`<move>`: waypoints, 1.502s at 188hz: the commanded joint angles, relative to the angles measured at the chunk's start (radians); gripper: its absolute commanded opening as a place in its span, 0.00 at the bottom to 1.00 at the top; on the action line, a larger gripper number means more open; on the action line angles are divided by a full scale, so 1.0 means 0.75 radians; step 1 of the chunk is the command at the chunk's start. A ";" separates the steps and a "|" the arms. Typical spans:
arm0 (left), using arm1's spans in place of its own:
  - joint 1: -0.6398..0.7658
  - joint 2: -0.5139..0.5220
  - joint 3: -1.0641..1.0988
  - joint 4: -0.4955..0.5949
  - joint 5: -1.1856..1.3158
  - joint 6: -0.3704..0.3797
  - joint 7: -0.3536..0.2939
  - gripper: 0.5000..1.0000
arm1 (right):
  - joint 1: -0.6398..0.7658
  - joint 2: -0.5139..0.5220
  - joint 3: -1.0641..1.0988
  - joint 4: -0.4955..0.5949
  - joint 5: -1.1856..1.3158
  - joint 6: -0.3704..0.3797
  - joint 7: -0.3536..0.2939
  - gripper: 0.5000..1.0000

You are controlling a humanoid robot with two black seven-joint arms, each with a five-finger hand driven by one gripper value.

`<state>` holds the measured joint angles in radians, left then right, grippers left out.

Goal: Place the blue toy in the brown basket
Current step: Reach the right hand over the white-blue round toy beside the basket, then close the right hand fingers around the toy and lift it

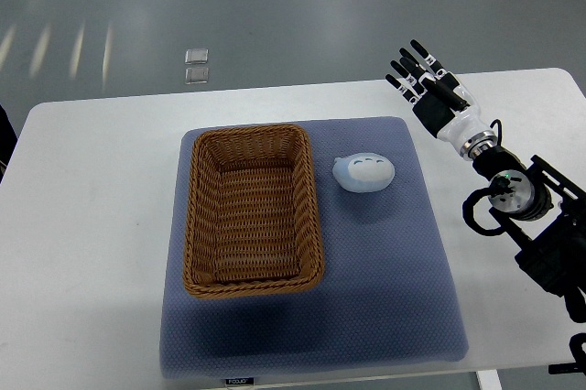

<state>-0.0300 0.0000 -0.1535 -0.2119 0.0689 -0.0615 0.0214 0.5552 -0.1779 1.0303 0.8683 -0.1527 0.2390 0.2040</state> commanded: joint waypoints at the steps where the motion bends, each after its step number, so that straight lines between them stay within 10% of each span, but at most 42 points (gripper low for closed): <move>1: 0.001 0.000 0.000 0.000 0.000 0.000 0.000 1.00 | 0.002 0.000 -0.001 0.000 -0.003 0.002 0.000 0.82; 88: -0.001 0.000 -0.002 0.000 -0.004 0.000 0.000 1.00 | 0.145 -0.162 -0.202 0.024 -0.414 0.094 -0.035 0.82; 168: -0.001 0.000 0.000 0.000 -0.004 0.000 0.000 1.00 | 0.902 -0.425 -1.155 0.170 -1.107 0.305 -0.190 0.82; 282: -0.003 0.000 0.000 0.000 -0.004 0.000 0.000 1.00 | 0.861 -0.358 -1.388 0.247 -1.107 0.035 -0.335 0.81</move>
<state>-0.0323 0.0000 -0.1534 -0.2116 0.0659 -0.0613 0.0214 1.2363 -0.4508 -0.0122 1.0545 -0.9785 0.3304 -0.0472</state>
